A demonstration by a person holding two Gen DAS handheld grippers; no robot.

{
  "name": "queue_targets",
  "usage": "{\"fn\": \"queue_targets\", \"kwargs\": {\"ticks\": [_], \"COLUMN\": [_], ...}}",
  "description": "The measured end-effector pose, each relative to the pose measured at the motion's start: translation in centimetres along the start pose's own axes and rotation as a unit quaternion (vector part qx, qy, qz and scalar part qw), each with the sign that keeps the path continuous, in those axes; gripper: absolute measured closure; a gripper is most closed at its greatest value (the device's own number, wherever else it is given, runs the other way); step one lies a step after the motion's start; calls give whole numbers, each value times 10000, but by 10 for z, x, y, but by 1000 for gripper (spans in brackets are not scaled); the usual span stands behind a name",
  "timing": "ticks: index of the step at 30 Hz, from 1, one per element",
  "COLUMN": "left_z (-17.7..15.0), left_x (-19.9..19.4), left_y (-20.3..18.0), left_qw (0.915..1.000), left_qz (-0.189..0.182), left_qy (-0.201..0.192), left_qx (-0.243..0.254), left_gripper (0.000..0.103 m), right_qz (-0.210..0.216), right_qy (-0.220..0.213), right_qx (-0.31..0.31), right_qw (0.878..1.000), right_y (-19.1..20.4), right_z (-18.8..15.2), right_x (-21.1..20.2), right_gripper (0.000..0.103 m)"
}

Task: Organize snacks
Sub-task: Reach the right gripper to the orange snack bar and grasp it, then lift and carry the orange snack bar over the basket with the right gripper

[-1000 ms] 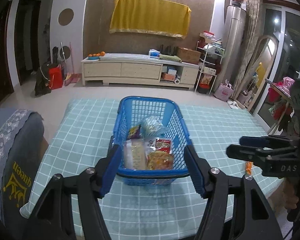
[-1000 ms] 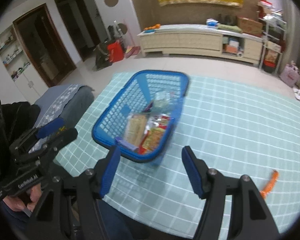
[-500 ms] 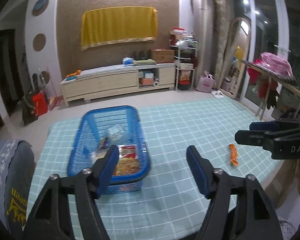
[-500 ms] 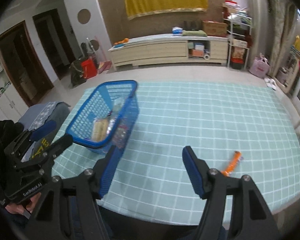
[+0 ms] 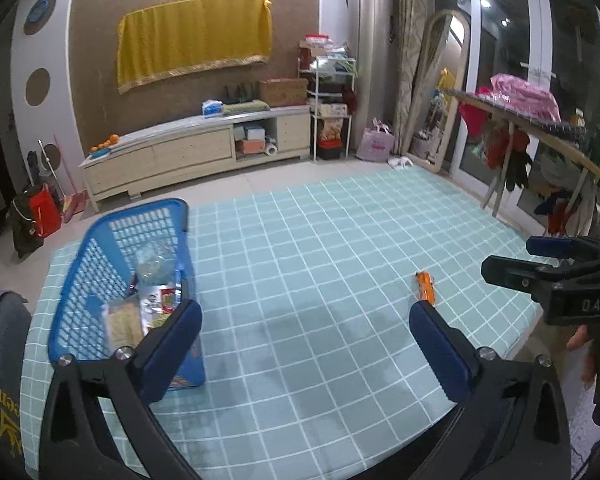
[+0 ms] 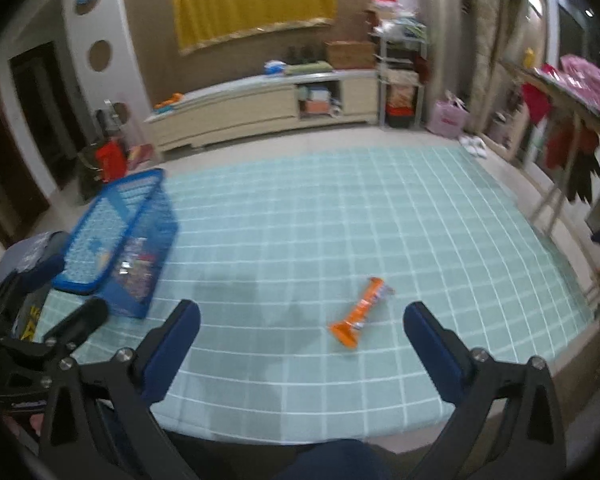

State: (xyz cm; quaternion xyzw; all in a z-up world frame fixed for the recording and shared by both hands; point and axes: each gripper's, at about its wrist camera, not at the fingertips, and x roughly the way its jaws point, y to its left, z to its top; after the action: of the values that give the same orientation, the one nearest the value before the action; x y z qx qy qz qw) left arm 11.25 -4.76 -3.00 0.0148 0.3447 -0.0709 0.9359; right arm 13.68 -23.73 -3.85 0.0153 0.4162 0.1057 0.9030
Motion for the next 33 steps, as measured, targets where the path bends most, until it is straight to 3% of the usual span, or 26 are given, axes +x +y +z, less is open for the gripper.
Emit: {"fn": "queue_targets", "kwargs": {"ticks": [10,19,23,26,27,33], "left_z": [-7,-12,-12,-12,-11,-8], "left_x": [74,141,163,175,177,184], "left_y": [-13,-14,-16,-18,-19,-21], "left_qw": [9962,9889,9869,9855,9854,9848], "left_qz": [11,-91,-58,-67,-65,-33], "left_qy": [861,1440,1582,1674,1682,1720], "left_qx": [-129,-340,-308,-267,-251,-224], "left_gripper": [0,0,0,0,0,0], "right_qz": [21,-17,76,-20,2,-5], "right_qy": [828,1129,1403,1589,1629,1704], "right_qx": [528,772,991,1023,1041,808], "right_qw": [9952,9906,9851,9820,9811,9821], "right_y": [-48,-66,-78,-82,-83,-76], "right_z": [-23,-25,-19,-18,-18,-19], "right_x": [68,117,147,164,168,165], "right_gripper": [0,2,28,37,48,83]}}
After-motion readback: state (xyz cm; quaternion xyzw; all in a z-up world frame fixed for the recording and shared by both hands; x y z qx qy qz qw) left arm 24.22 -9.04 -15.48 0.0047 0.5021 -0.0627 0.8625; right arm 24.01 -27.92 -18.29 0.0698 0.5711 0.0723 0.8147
